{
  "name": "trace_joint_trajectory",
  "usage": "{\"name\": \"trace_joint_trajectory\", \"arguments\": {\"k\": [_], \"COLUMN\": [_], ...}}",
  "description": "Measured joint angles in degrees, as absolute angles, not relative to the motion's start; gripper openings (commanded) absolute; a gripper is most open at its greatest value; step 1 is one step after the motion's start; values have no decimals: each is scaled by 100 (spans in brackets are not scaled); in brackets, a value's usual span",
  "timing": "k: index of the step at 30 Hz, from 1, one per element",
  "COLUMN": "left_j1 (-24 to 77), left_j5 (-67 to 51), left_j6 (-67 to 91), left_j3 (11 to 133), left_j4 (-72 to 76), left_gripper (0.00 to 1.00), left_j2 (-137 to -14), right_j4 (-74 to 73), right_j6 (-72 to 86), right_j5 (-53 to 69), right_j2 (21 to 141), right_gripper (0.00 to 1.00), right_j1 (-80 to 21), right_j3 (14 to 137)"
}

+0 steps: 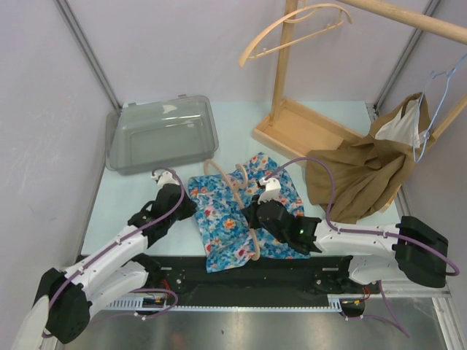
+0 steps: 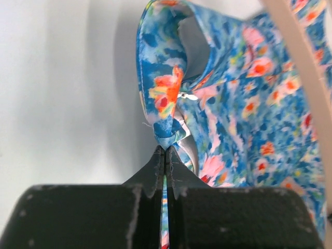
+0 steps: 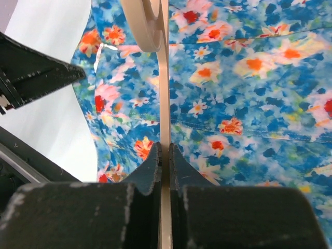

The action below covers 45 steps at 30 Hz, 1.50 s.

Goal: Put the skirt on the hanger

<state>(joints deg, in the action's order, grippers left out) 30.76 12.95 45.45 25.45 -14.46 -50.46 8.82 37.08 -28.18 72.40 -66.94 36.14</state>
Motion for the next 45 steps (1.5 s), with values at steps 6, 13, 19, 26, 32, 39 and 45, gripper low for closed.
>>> {"name": "trace_joint_trajectory", "arguments": {"k": [6, 13, 19, 26, 32, 39, 45], "left_j1": [3076, 3039, 2965, 2934, 2891, 2818, 2781], "left_j5": [1441, 1745, 1791, 1791, 1787, 1774, 1717], "left_j6": [4635, 4759, 4770, 4757, 4737, 4626, 4495], "left_j3": [2379, 2318, 2318, 2318, 2327, 2412, 2515], "left_j4": [-1809, -2290, -2436, -2456, -2453, -2443, -2405], "left_gripper": [0, 0, 0, 0, 0, 7, 68], "left_j2": [-4932, -4338, -4300, -4480, -4619, -4851, -4978], "right_j4": [882, 755, 445, 108, -5, -202, -340], "right_j6": [3745, 3758, 3791, 3756, 3706, 3586, 3409], "right_j5": [-2823, -2967, -3094, -3269, -3417, -3548, -3645], "right_j2": [7253, 7231, 6897, 6602, 6602, 6514, 6342], "right_gripper": [0, 0, 0, 0, 0, 0, 0], "right_j1": [-6694, -6692, -6705, -6943, -7135, -7258, -7430], "right_j3": [3614, 3614, 3586, 3485, 3474, 3450, 3450]}}
